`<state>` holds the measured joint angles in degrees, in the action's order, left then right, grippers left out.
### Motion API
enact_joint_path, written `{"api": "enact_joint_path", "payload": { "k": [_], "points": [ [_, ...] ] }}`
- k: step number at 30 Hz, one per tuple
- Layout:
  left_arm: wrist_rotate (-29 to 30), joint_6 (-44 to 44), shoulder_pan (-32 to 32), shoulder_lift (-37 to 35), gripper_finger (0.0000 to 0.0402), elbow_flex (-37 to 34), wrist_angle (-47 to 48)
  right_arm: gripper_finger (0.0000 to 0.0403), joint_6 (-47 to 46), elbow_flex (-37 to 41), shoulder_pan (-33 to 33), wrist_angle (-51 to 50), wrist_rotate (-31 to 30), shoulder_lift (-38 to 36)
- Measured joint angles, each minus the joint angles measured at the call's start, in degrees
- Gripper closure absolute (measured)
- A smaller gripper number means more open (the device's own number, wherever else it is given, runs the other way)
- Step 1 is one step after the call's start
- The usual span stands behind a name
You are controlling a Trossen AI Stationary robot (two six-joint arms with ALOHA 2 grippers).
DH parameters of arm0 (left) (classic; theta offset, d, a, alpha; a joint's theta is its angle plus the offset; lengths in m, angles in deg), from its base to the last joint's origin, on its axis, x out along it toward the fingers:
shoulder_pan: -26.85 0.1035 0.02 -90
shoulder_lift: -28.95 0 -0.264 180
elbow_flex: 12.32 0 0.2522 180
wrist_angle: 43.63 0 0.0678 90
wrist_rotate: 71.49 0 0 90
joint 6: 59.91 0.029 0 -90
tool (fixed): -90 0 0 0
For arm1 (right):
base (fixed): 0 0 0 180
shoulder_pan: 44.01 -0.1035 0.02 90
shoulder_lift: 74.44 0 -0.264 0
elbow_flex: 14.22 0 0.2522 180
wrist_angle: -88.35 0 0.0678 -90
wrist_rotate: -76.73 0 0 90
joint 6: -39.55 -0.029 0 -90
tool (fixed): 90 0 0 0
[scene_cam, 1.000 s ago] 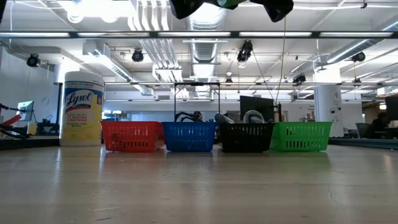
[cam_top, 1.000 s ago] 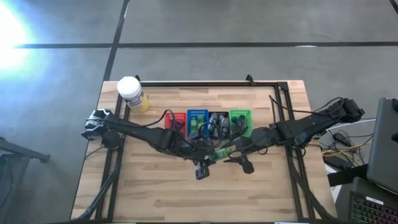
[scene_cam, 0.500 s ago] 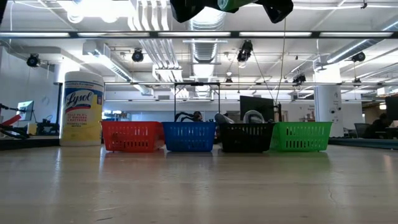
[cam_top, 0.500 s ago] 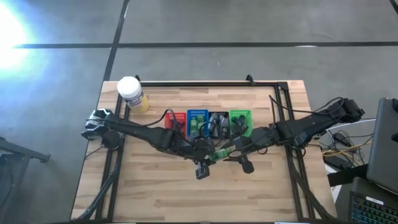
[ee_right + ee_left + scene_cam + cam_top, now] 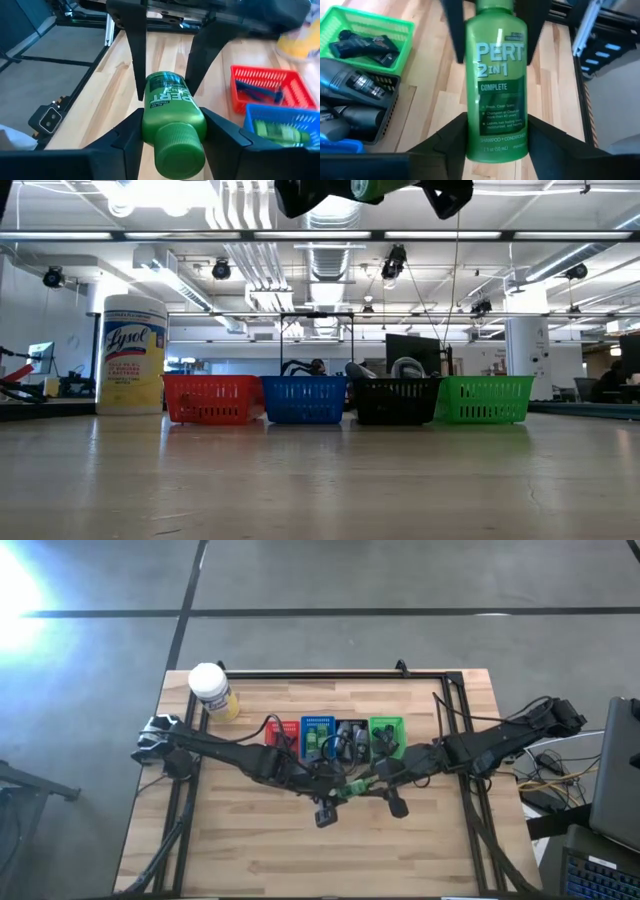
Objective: Pick & Place Travel size toiletries
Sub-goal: Put the green shampoo into the blue bin
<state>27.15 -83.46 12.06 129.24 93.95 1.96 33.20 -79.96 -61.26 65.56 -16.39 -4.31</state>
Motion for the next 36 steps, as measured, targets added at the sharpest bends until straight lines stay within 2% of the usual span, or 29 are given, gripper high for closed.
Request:
{"api": "enact_joint_path", "payload": {
  "k": [4, 9, 14, 18, 25, 28, 31, 33, 36],
  "points": [
    [0.88, -2.62, 0.12, -0.07, 0.0182, 0.02, 0.73, 0.0236, -2.64, 0.07, 0.62, -2.92, -1.10, 0.11],
    [2.18, -6.47, -0.35, -1.22, 0.0137, 0.02, 8.16, 0.0244, -6.72, 0.07, 2.55, -5.82, -6.29, 0.15],
    [12.95, -9.17, -2.23, -4.04, 0.0121, -0.06, 14.87, 0.0238, -10.40, 0.04, 4.55, -5.60, -6.85, 0.63],
    [13.79, -3.99, -2.31, -4.37, 0.0122, -0.30, 12.25, 0.0240, -10.33, 0.03, 4.88, -3.99, -1.16, 0.61],
    [13.68, 2.52, -1.83, -2.65, 0.0108, -3.45, 1.83, 0.0244, -13.49, -1.00, 5.35, -3.80, -1.35, 0.48],
    [16.12, 3.06, -1.81, -2.46, 0.0096, -5.26, -2.55, 0.0240, -13.58, -1.03, 5.33, -3.06, -0.95, 0.48],
    [18.05, 2.78, -1.48, -2.40, 0.0083, -6.37, -2.65, 0.0244, -12.89, -1.05, 5.23, -2.64, 1.31, 0.48],
    [17.57, 2.47, -1.10, -2.47, 0.0075, -6.71, -2.84, 0.0248, -12.22, -1.05, 5.15, -2.74, 1.69, 0.53],
    [12.54, 3.04, 0.01, -2.60, 0.0070, -6.73, -3.40, 0.0246, -10.27, -1.05, 5.15, -2.68, 2.39, 0.55]
  ]
}}
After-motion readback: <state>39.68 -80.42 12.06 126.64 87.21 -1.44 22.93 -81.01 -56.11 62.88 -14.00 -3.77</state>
